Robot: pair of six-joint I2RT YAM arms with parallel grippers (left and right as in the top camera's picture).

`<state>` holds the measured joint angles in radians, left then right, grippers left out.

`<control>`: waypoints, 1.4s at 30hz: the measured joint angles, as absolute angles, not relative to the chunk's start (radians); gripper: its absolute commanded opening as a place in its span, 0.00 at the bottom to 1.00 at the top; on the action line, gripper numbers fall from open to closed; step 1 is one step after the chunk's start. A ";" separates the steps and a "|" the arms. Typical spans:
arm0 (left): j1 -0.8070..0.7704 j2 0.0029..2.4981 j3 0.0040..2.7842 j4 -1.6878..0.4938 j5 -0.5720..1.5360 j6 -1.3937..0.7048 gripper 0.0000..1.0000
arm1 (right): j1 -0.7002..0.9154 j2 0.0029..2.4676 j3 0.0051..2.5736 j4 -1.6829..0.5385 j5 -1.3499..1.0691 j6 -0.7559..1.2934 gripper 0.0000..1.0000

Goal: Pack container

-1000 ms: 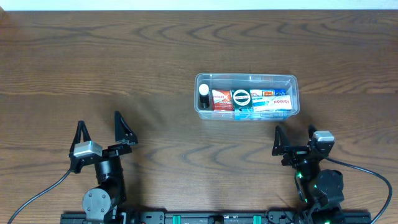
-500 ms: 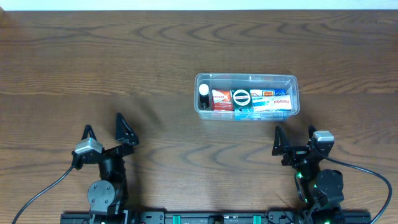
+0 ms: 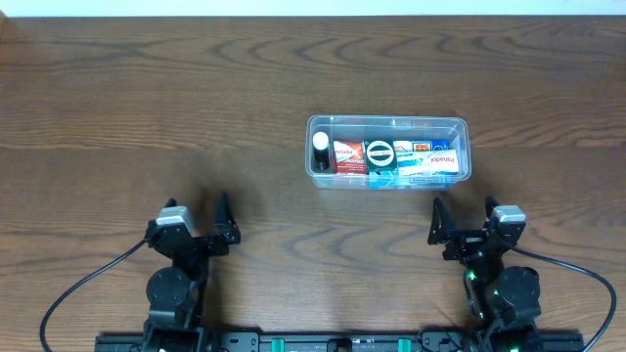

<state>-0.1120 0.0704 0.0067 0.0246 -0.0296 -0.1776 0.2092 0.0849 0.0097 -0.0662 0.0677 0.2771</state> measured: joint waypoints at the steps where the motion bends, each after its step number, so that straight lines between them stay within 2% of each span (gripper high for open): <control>1: -0.112 0.070 0.007 0.024 -0.006 -0.175 0.98 | 0.209 0.085 0.010 -0.066 0.068 0.277 0.99; 8: -0.112 0.070 0.009 -0.004 0.084 -0.148 0.98 | 0.209 0.085 0.010 -0.066 0.068 0.277 0.99; 28: -0.112 0.174 0.020 -0.027 0.005 -0.133 0.98 | 0.209 0.085 0.010 -0.060 0.097 0.268 0.99; 31: -0.112 0.182 0.020 -0.026 -0.001 -0.133 0.98 | 0.209 0.085 0.010 -0.059 0.133 0.200 0.99; 37: -0.112 0.183 0.019 -0.009 -0.009 -0.126 0.98 | 0.209 0.091 0.010 -0.057 0.157 -0.081 0.99; 42: -0.112 0.183 0.017 0.039 -0.001 -0.099 0.98 | 0.209 0.094 0.010 -0.056 0.160 -0.189 0.99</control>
